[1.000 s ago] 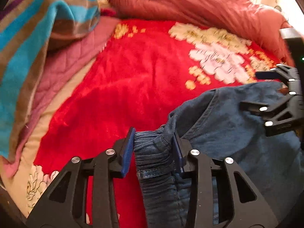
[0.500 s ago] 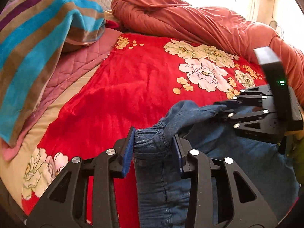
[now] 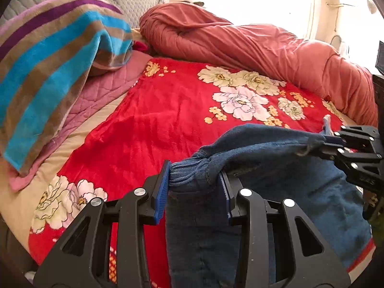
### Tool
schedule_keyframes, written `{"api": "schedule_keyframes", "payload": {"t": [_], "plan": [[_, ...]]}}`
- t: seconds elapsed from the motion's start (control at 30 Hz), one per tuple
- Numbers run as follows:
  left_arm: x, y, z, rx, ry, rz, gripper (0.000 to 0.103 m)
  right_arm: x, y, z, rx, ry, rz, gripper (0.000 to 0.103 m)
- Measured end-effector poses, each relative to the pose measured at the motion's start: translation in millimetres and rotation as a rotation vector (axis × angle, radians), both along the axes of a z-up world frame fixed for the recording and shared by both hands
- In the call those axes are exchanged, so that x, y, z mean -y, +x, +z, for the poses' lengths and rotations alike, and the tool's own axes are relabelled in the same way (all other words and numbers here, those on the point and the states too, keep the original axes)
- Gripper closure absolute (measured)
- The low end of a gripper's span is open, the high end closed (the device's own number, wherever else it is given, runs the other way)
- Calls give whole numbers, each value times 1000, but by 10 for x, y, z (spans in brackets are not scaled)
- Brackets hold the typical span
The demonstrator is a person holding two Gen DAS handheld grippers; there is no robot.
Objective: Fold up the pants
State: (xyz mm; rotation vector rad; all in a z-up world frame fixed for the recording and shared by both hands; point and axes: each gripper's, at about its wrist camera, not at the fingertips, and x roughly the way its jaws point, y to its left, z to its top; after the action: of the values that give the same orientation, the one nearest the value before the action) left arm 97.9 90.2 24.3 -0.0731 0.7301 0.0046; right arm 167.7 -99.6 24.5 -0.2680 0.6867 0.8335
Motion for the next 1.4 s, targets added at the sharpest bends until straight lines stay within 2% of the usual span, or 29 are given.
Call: {"api": "schedule_keyframes", "payload": {"t": [0.17,0.3,0.43,0.53,0.67,0.77,0.97,1.07,1.13,1.2,1.27,1.4], "plan": [[31,-213,41,13,0,-25,75,108,-455,42,-27,39,24,91],[13,-407,-27,-13,-30,-39,75,81,-803,15,-42,35,52,91],[-65,-588,-137,-55,-73,-39,75,-11,-1093,-103,-53,-3,80,91],[-103,-705,-191,-74,-78,-30,74,-97,-1240,-262,-105,-21,102,91],[-92,-831,-236,-86,-62,-35,74,-143,-1359,-373,-143,-32,114,91],[-97,-838,-326,-126,-57,-38,71,-166,-1399,-494,-180,-51,107,91],[-170,-972,-379,-158,-51,-23,59,-192,-1451,-570,-176,-73,107,91],[-222,-1084,-364,-162,-58,-18,58,-191,-1465,-574,-170,-70,114,91],[-272,-1175,-344,-161,-57,11,60,-186,-1476,-576,-167,-69,119,91],[-325,-1275,-251,-137,-67,36,74,-185,-1483,-590,-168,-67,123,91],[-322,-1317,-144,-107,-84,42,75,-194,-1472,-613,-179,-62,124,91],[-95,-1182,58,-68,-88,-30,75,-204,-1483,-662,-196,-58,130,88]]}}
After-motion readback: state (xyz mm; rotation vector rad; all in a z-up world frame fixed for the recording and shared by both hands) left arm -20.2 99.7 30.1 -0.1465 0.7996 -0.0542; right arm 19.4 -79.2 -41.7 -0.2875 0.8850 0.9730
